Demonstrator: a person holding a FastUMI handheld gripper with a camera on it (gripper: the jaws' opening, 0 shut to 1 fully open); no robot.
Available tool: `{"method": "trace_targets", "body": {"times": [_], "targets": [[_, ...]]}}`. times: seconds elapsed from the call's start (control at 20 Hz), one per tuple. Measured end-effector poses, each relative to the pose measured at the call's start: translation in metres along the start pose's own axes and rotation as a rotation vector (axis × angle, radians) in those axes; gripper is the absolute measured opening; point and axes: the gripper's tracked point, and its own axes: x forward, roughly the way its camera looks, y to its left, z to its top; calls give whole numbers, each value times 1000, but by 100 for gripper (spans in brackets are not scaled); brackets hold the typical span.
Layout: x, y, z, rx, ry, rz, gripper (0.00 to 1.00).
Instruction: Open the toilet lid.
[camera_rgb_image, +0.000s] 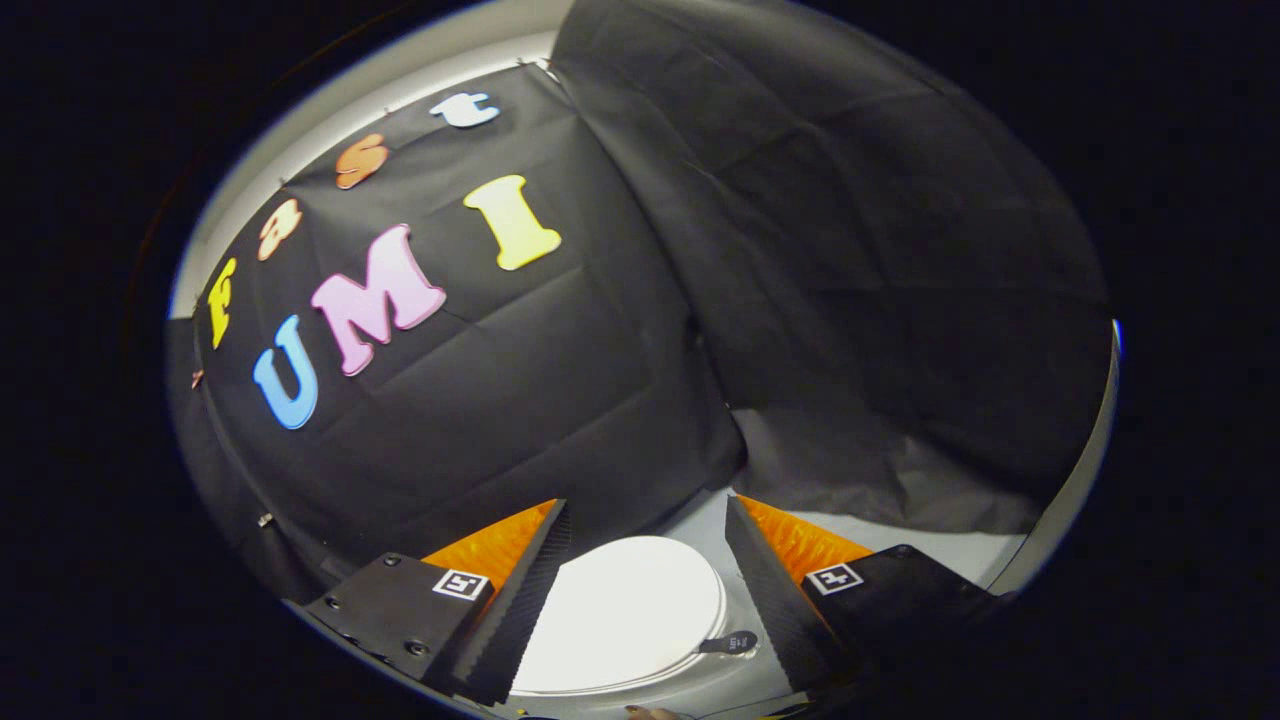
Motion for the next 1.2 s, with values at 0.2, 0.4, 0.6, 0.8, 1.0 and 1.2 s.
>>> {"method": "trace_targets", "body": {"times": [0.2,0.4,0.6,0.8,1.0,1.2], "targets": [[40,-60,-50,172,103,-80,99],[62,-109,-120,289,263,-158,99],[74,-128,-179,390,369,-196,99],[79,-133,-229,457,458,-204,97],[78,-127,-256,455,526,-191,97],[84,-122,-269,469,557,-188,66]]}}
